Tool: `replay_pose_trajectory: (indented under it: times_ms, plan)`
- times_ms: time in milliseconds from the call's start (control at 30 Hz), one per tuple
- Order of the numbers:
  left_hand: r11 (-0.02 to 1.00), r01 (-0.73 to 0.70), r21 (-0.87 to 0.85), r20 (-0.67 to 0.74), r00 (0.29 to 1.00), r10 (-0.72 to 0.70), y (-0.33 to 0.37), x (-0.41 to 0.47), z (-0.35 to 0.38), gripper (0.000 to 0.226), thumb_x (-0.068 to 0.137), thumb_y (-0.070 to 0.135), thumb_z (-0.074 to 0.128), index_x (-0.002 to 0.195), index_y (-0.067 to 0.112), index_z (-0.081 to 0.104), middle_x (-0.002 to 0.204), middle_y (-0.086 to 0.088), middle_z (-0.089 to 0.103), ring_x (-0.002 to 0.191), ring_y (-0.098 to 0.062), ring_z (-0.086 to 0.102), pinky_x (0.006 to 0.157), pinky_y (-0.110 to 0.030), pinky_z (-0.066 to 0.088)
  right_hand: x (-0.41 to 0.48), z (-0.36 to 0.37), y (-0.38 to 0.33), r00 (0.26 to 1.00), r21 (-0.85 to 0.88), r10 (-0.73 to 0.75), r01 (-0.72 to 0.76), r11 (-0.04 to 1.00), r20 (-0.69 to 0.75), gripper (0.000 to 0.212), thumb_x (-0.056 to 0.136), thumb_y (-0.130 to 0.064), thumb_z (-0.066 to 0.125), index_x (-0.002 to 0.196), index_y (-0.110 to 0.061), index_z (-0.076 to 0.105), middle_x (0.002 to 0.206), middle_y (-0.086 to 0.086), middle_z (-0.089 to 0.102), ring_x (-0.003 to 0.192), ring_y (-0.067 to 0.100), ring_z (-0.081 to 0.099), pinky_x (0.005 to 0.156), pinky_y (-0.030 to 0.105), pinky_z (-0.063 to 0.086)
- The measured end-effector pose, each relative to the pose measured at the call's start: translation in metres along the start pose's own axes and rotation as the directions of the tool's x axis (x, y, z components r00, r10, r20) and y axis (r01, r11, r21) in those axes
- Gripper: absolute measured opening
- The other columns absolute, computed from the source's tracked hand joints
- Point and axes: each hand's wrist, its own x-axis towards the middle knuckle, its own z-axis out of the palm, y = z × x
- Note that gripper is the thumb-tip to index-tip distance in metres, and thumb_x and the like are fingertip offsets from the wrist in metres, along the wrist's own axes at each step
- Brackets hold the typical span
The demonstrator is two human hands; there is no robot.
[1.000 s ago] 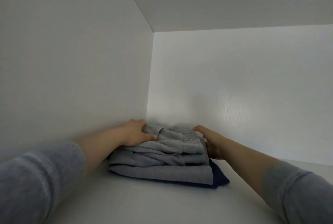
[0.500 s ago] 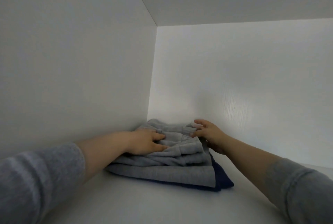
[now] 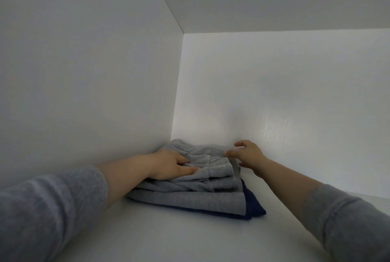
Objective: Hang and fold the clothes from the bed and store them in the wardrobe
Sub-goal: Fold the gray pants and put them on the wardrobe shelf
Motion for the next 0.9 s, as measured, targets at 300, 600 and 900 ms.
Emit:
replay_pose_trajectory:
  times_ms: [300, 600, 900]
  plan:
    - [0.993, 0.042, -0.108, -0.151, 0.987, -0.058, 0.043, -0.053, -0.023, 0.062, 0.087, 0.066, 0.049, 0.135, 0.026, 0.054, 0.147, 0.002, 0.046, 0.132, -0.018, 0.044, 0.111, -0.029, 0.033, -0.079, -0.035, -0.032, 0.996, 0.002, -0.090, 0.090, 0.996, -0.009, 0.039, 0.085, -0.020, 0.074, 0.119, -0.005, 0.060, 0.119, 0.013, 0.060, 0.106, 0.023, 0.059, 0.070, 0.024, 0.053]
    - [0.982, 0.011, -0.189, -0.326, 0.942, -0.073, 0.075, -0.111, -0.013, 0.035, 0.085, 0.038, 0.066, 0.117, 0.024, 0.065, 0.120, 0.005, 0.063, 0.106, -0.014, 0.059, 0.095, -0.031, 0.048, -0.154, -0.038, -0.065, 0.983, -0.042, -0.178, 0.180, 0.983, 0.051, 0.024, 0.088, -0.016, 0.069, 0.110, -0.006, 0.065, 0.104, 0.009, 0.064, 0.089, 0.020, 0.061, 0.082, 0.035, 0.057]
    - [0.923, -0.192, -0.335, -0.379, 0.924, 0.055, 0.095, -0.152, -0.010, 0.010, 0.088, 0.023, 0.065, 0.083, 0.021, 0.057, 0.081, 0.008, 0.054, 0.077, -0.010, 0.053, 0.075, -0.030, 0.047, -0.235, -0.026, -0.087, 0.981, 0.063, -0.183, 0.187, 0.980, -0.062, 0.004, 0.091, -0.013, 0.064, 0.094, -0.014, 0.065, 0.091, 0.005, 0.066, 0.077, 0.016, 0.063, 0.079, 0.035, 0.058]
